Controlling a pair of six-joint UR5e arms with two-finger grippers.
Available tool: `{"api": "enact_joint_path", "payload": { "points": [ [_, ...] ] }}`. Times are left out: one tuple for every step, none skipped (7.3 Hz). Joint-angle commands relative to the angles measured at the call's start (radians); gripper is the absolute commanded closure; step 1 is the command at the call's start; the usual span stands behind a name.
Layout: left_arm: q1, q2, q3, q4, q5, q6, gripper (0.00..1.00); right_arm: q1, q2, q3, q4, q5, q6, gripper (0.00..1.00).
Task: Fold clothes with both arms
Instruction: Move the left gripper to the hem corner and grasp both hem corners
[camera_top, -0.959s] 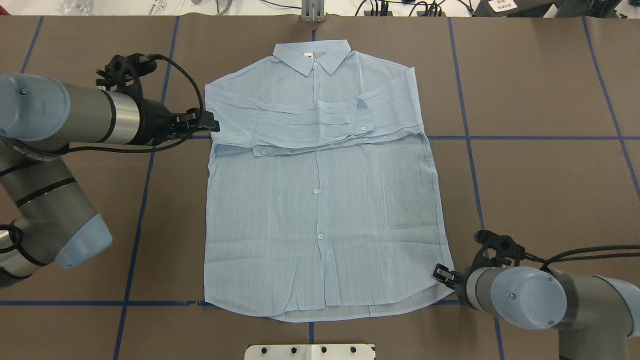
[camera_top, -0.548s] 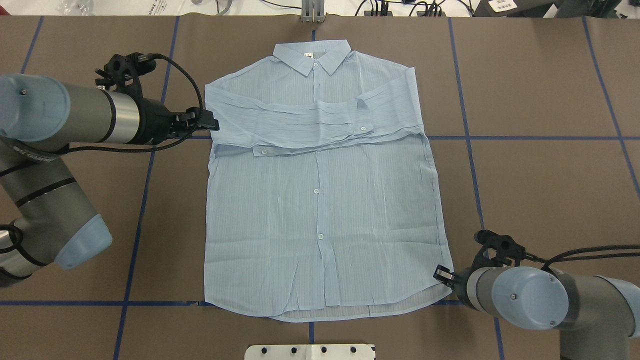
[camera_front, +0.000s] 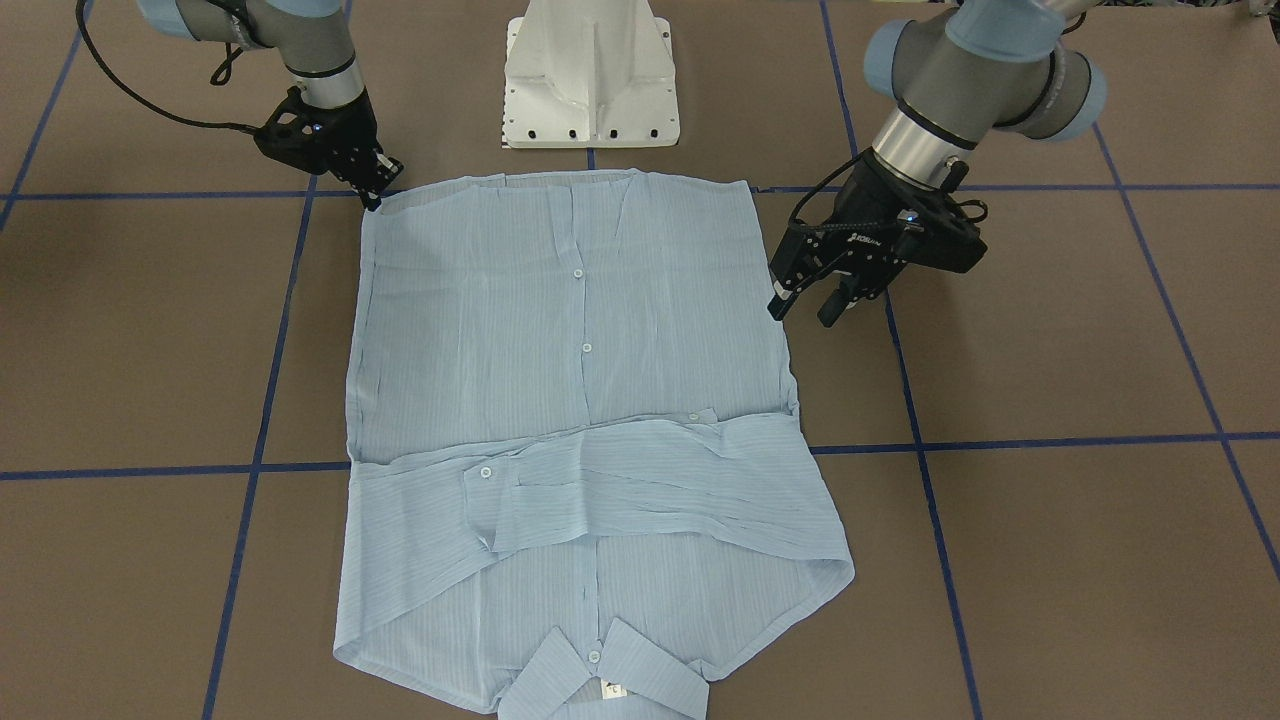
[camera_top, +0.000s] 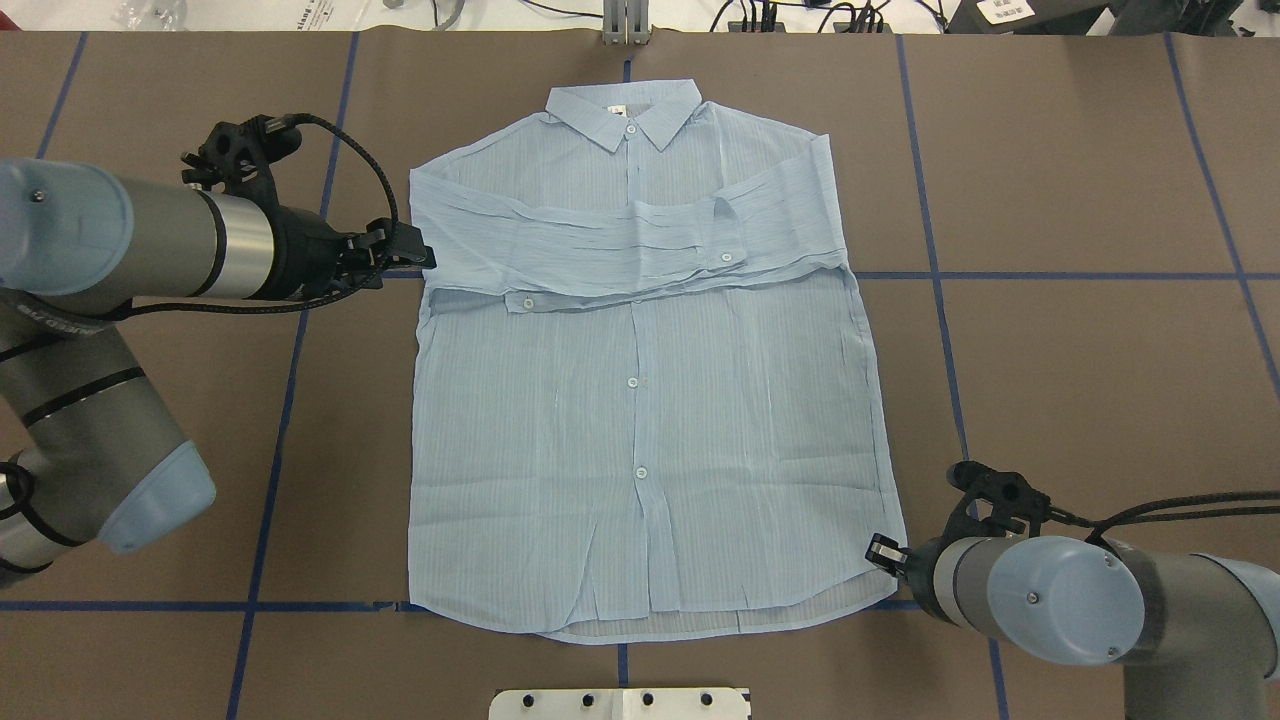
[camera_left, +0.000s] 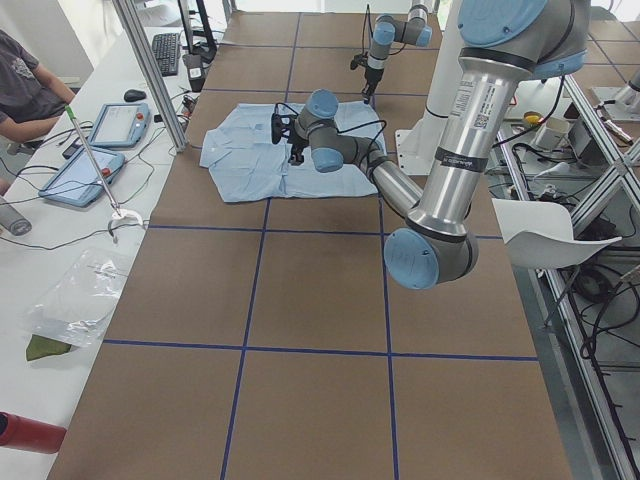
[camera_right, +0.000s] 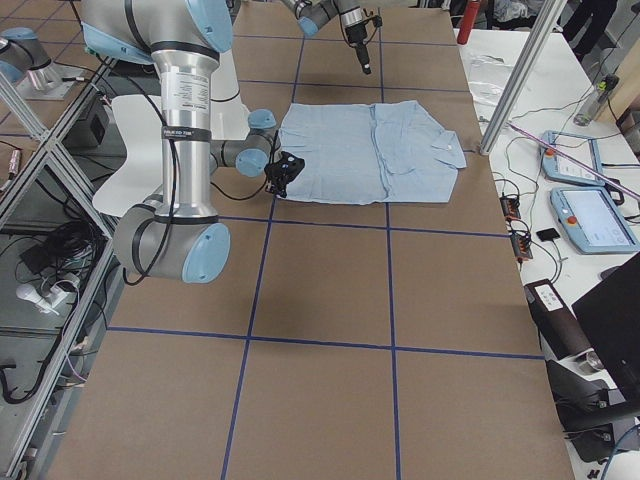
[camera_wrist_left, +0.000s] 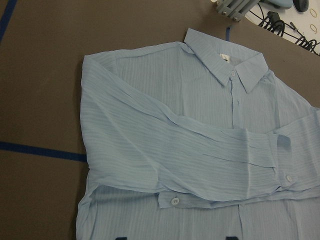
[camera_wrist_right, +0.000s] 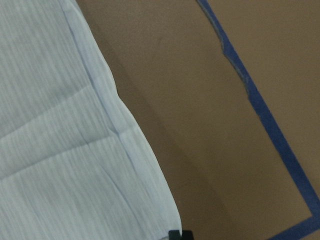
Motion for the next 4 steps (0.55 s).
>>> {"api": "enact_joint_path", "payload": {
  "points": [
    [0.152, 0.152, -0.15, -0.001, 0.049, -0.162, 0.27, -0.033, -0.051, 0.065, 0.0, -0.001, 0.003, 1.0],
    [0.303, 0.224, -0.203, 0.001, 0.156, -0.281, 0.27, -0.04, -0.07, 0.071, 0.0, -0.002, 0.003, 1.0],
    [0.443, 0.293, -0.287, 0.048, 0.262, -0.367, 0.27, -0.041, -0.07, 0.073, 0.0, -0.002, 0.005, 1.0],
    [0.546, 0.29, -0.292, 0.15, 0.325, -0.458, 0.27, -0.043, -0.07, 0.075, 0.001, -0.002, 0.005, 1.0]
  ]
}}
